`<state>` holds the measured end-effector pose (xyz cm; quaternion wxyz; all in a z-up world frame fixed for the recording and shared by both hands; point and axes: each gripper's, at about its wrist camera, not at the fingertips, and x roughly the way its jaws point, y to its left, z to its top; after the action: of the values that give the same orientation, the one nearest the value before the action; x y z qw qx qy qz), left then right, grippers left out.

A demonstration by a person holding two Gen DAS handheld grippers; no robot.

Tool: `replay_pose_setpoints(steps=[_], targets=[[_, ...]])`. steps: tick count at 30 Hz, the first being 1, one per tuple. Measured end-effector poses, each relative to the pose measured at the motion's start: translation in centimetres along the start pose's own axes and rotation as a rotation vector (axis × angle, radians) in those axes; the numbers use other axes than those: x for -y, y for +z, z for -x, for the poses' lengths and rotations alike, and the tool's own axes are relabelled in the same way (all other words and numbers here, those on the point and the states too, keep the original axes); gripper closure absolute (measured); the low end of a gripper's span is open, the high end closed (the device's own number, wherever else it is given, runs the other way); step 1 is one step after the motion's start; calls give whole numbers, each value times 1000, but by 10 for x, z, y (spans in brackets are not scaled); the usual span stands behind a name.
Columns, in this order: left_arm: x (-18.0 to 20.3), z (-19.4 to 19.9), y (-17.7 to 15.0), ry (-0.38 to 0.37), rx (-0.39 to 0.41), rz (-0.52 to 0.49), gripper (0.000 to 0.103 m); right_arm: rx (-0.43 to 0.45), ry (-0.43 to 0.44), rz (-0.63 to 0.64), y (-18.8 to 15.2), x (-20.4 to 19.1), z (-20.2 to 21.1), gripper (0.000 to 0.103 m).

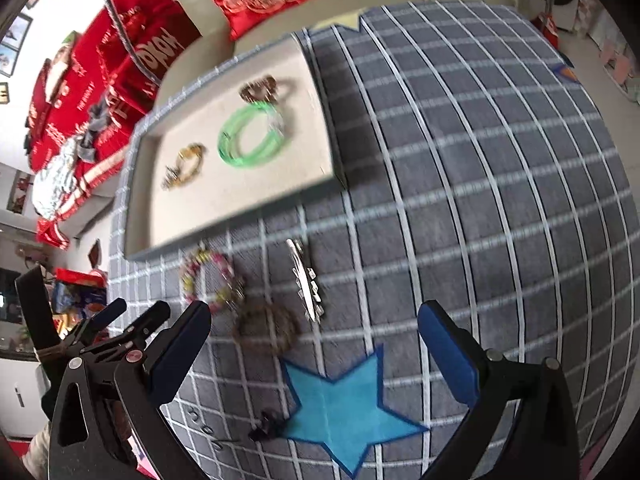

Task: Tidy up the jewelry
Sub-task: 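Move both tools back toward the silver hair clip and beaded bracelet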

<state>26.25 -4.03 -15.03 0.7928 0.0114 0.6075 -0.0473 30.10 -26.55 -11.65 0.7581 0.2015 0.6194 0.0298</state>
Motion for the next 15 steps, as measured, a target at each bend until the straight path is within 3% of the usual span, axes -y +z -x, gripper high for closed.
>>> replay_pose_setpoints(steps=[8,15], targets=[[-3,-17,-7,-1,-45,85,0,-54,-55,-16,-9,5,-15,0],[0,-27,-3,-17,-54,143,0,-45,-82,12,0,-5,-24,0]])
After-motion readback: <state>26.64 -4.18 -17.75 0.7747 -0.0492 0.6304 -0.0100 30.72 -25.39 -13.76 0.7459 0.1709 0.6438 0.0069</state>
